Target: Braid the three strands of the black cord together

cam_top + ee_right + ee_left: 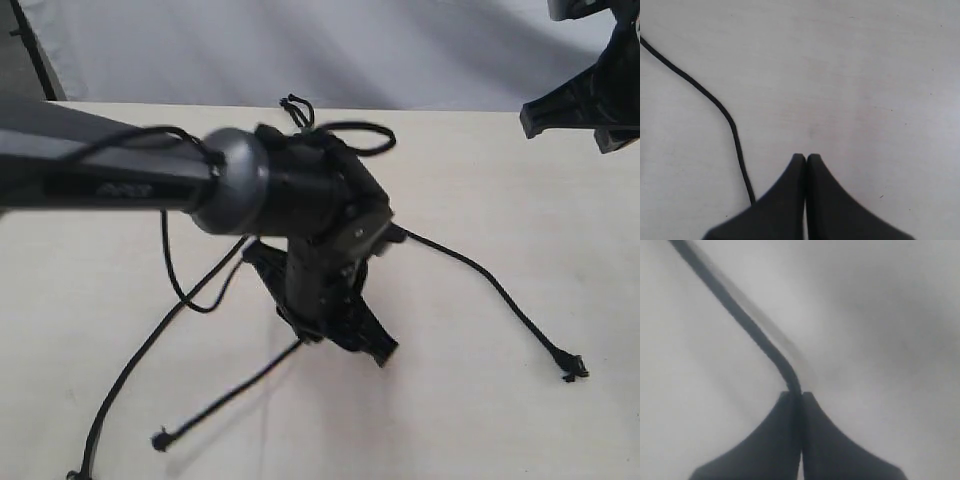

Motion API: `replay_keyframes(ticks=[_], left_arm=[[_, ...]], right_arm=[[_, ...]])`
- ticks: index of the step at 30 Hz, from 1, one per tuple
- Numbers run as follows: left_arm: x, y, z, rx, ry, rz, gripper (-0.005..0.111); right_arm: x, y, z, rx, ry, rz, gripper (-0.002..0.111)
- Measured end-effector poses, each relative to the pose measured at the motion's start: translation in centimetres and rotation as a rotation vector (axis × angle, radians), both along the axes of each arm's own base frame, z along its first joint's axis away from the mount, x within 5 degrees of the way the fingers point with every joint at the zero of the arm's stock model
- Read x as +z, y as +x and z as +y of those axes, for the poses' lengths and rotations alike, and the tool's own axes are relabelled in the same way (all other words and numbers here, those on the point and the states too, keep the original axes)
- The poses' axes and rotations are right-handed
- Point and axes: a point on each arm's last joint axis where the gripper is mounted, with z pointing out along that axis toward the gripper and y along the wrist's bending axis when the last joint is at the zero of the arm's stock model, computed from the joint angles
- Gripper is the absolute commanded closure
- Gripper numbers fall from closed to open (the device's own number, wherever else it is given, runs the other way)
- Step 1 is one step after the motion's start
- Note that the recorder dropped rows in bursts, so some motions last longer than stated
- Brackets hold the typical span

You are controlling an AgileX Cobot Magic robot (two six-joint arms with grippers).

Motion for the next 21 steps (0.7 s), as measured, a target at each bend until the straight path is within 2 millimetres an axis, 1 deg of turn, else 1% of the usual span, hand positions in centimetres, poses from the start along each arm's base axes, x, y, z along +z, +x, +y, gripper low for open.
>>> replay_keyframes(ticks=[1, 3, 4, 7, 8, 9, 10, 12, 14, 16, 18, 21], left_arm=[[1.5, 0.4, 1.2, 0.013, 0.032, -0.024, 0.107], [3.9, 1.2, 3.2, 0.058, 0.072, -0.073, 0.107], [5.7, 1.9, 4.9, 0.103, 0.091, -0.121, 0.107], [9.3, 3.1, 9.1, 0.221, 0.119, -0.203, 0.107], [10.3, 3.4, 10.6, 0.260, 0.117, -0.227, 0.107], [10.9, 3.7, 11.7, 0.286, 0.118, -0.242, 0.107], [11.5, 3.9, 13.3, 0.330, 0.118, -0.255, 0.107], [11.7, 4.2, 15.6, 0.385, 0.128, -0.256, 0.107], [11.0, 4.4, 17.6, 0.426, 0.145, -0.242, 0.107], [9.5, 4.5, 19.5, 0.460, 0.156, -0.218, 0.107], [7.5, 4.4, 21.1, 0.477, 0.159, -0.195, 0.107], [4.3, 4.0, 22.6, 0.470, 0.132, -0.183, 0.107]], right_arm=[[0.0, 0.0, 0.0, 0.000, 0.000, 0.000, 0.108], [0.0, 0.0, 0.0, 0.000, 0.000, 0.000, 0.108], [0.0, 0.0, 0.0, 0.000, 0.000, 0.000, 0.108], [0.0, 0.0, 0.0, 0.000, 0.000, 0.000, 0.108], [0.0, 0.0, 0.0, 0.002, 0.001, -0.004, 0.108], [0.0, 0.1, 0.0, 0.003, 0.002, -0.007, 0.108], [0.0, 0.1, 0.0, 0.006, 0.003, -0.013, 0.108], [0.1, 0.2, 0.1, 0.009, 0.005, -0.020, 0.108], [0.1, 0.2, 0.1, 0.010, 0.006, -0.023, 0.108], [0.1, 0.2, 0.1, 0.010, 0.006, -0.023, 0.108], [0.1, 0.2, 0.1, 0.010, 0.006, -0.023, 0.108], [0.1, 0.2, 0.1, 0.012, 0.007, -0.026, 0.108]])
